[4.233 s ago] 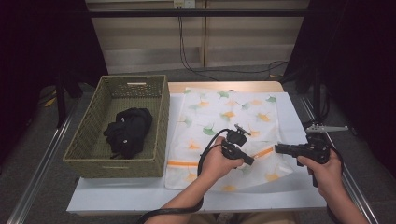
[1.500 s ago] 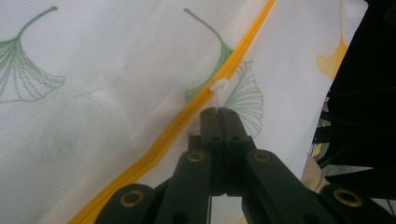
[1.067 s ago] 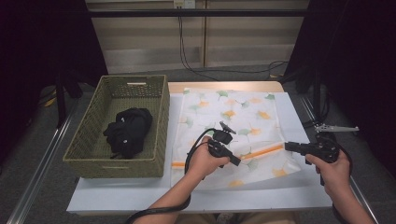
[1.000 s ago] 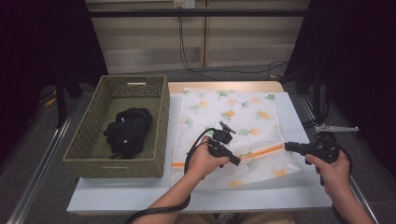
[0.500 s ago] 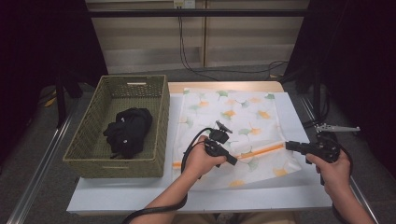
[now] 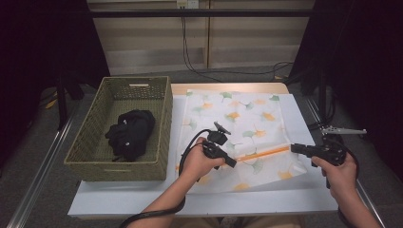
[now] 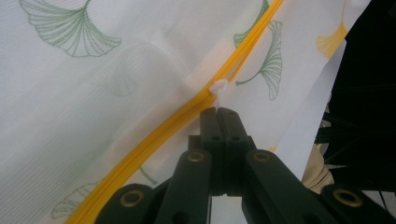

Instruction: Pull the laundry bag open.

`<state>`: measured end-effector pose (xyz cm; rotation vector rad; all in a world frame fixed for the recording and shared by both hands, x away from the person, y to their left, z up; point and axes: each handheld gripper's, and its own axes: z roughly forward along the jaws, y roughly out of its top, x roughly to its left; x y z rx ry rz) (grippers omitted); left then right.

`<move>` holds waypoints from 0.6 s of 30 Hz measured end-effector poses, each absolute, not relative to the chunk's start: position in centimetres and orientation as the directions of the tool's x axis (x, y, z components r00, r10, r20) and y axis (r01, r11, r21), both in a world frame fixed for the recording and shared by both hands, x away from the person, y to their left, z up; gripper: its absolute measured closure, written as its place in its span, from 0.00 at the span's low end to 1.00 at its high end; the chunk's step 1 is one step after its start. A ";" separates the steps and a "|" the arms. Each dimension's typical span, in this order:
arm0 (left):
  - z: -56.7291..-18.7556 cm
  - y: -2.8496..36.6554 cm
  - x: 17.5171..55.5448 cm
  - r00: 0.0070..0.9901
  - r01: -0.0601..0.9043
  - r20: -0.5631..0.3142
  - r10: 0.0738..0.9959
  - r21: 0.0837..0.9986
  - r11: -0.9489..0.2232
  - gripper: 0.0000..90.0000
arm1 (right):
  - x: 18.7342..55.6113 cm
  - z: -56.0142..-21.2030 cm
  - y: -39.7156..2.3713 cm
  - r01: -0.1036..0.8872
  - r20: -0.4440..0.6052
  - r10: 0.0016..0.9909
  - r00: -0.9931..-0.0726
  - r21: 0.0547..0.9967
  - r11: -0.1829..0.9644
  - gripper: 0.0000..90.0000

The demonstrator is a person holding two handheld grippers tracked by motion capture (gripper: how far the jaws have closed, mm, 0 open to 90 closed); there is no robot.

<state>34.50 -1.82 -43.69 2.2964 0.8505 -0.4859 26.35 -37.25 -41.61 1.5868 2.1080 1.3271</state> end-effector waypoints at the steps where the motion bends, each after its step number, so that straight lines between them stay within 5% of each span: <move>1: -43.7 -1.7 34.5 0.719 0.685 -0.528 0.452 0.428 -0.589 1.00 | 26.3 -41.6 -37.3 0.673 0.341 0.846 -0.409 0.739 0.027 0.96; 18: -43.7 -0.1 34.7 0.708 0.698 -0.524 0.474 0.419 -0.581 1.00 | 26.2 -41.5 -37.7 0.674 0.345 0.848 -0.402 0.739 0.019 0.96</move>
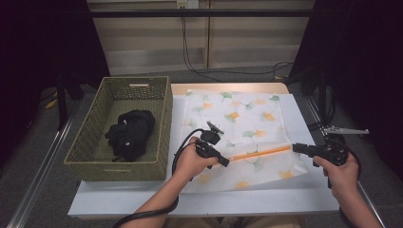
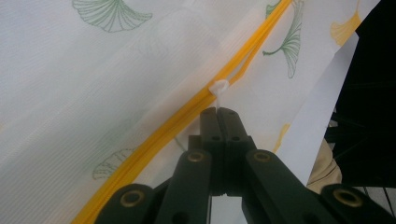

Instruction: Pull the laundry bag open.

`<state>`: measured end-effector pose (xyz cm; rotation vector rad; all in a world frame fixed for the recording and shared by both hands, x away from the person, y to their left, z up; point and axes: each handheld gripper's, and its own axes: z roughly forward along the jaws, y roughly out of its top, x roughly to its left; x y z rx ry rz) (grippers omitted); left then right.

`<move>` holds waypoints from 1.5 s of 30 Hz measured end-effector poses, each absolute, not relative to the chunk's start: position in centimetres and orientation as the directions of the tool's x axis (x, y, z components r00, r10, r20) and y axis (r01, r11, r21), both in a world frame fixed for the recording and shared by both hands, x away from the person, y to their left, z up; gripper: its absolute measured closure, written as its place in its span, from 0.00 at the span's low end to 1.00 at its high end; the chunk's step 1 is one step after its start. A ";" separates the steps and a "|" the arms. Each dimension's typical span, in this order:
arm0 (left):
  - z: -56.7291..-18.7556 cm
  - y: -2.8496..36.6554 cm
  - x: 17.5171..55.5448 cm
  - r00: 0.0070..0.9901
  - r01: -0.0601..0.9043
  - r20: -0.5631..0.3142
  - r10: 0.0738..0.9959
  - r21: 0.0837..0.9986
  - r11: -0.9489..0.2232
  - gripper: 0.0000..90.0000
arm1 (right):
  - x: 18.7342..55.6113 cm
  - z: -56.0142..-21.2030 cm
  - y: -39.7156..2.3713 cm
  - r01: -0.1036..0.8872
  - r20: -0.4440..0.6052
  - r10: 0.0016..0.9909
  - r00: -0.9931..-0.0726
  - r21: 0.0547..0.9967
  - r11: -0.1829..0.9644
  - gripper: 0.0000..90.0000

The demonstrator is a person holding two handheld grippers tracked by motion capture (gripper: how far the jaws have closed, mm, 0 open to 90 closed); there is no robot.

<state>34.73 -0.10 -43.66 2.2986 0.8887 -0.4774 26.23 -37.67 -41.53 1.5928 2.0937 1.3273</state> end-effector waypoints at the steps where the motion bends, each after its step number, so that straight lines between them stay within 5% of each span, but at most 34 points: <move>1: -43.7 -0.1 34.7 0.706 0.700 -0.527 0.472 0.421 -0.577 1.00 | 26.2 -41.5 -37.7 0.673 0.345 0.848 -0.402 0.739 0.019 0.96; 45: -43.8 0.9 34.7 0.709 0.697 -0.510 0.487 0.404 -0.592 1.00 | 26.1 -41.6 -38.1 0.674 0.336 0.858 -0.388 0.739 0.015 0.96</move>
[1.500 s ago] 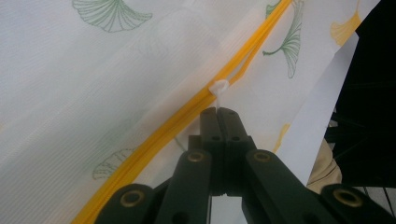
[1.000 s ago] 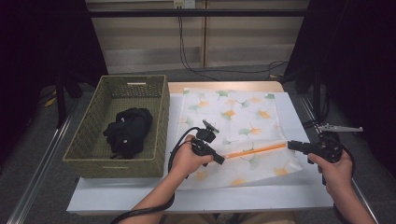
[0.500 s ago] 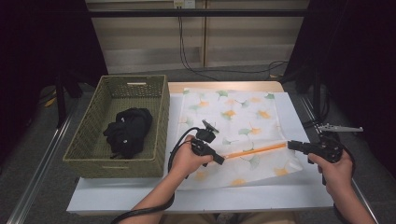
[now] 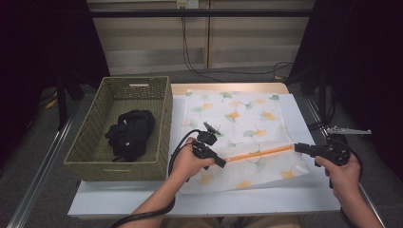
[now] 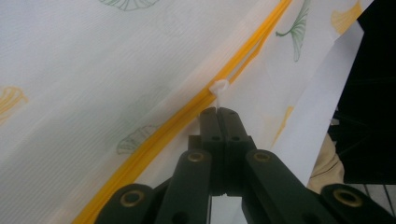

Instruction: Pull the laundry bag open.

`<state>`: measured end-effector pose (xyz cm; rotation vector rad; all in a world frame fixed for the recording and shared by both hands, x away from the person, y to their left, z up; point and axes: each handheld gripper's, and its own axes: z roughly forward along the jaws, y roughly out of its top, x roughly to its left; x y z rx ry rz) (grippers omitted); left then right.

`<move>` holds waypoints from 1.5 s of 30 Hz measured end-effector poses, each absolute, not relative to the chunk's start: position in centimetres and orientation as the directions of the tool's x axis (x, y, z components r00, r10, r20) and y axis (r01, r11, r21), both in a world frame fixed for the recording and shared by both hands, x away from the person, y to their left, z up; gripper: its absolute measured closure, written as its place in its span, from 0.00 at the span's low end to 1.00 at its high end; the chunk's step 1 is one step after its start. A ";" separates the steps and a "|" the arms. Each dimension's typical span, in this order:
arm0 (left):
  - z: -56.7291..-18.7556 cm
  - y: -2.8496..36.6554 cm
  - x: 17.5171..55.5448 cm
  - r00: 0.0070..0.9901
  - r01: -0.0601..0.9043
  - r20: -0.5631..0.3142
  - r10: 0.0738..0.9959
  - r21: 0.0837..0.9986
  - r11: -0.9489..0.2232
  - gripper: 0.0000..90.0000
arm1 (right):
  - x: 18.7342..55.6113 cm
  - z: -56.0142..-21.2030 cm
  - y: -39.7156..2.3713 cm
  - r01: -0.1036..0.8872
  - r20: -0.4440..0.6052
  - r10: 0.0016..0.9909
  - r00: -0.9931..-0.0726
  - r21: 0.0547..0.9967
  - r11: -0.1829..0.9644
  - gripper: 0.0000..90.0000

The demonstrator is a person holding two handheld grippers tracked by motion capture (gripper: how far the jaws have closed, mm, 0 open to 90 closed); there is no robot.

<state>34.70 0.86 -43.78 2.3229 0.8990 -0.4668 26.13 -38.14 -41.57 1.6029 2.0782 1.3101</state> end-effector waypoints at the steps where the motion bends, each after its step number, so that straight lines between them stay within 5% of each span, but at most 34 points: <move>1: -43.9 0.9 34.6 0.697 0.711 -0.521 0.493 0.413 -0.569 1.00 | 26.1 -41.6 -38.2 0.674 0.336 0.859 -0.386 0.739 0.014 0.96; 45: -42.9 4.1 35.2 0.678 0.732 -0.503 0.535 0.397 -0.554 1.00 | 26.0 -41.6 -38.4 0.667 0.325 0.865 -0.382 0.745 0.014 0.96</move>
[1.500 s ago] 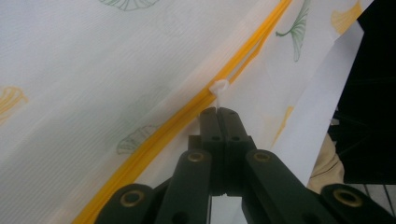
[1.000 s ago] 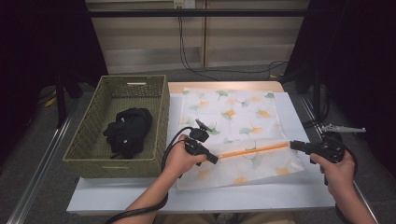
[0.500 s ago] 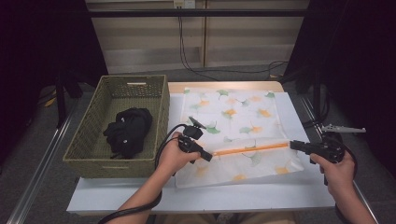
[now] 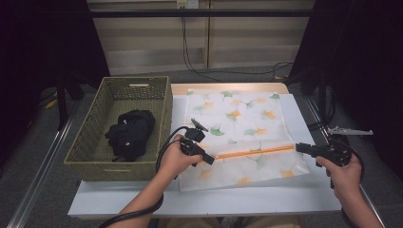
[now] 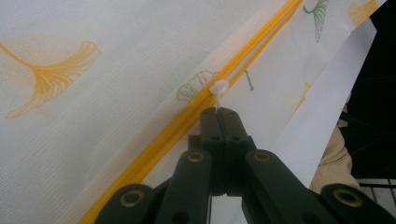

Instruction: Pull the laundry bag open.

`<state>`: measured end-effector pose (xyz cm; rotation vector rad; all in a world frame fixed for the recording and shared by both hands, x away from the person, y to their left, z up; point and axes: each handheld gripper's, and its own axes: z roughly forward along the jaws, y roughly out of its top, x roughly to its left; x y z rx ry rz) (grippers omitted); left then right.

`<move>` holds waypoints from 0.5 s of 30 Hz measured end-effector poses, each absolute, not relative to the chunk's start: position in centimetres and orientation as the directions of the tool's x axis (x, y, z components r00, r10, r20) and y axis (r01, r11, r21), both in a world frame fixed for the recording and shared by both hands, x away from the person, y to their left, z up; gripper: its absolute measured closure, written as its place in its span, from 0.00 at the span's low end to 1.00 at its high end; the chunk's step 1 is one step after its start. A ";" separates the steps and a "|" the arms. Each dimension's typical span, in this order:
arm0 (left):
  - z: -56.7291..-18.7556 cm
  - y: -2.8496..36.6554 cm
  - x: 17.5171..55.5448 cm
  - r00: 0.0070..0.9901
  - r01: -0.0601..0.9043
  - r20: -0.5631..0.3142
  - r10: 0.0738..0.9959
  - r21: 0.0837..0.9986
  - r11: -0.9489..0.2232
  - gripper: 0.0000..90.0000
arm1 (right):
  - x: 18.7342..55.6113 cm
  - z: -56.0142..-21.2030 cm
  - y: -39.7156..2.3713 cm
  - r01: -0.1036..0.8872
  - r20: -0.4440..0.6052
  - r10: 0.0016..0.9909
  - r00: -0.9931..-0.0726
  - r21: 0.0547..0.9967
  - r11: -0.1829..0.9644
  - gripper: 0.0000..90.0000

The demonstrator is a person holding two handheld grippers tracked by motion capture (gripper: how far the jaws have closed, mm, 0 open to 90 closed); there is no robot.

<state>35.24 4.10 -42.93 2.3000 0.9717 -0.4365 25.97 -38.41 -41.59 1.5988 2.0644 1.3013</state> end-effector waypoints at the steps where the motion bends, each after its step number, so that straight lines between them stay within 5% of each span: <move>1: -42.9 4.2 35.3 0.685 0.725 -0.499 0.531 0.396 -0.564 1.00 | 25.9 -41.6 -38.4 0.668 0.325 0.866 -0.381 0.744 0.014 0.96; 15: -41.9 4.5 35.4 0.699 0.712 -0.486 0.525 0.403 -0.575 1.00 | 26.0 -41.6 -38.7 0.669 0.326 0.868 -0.376 0.743 0.011 0.96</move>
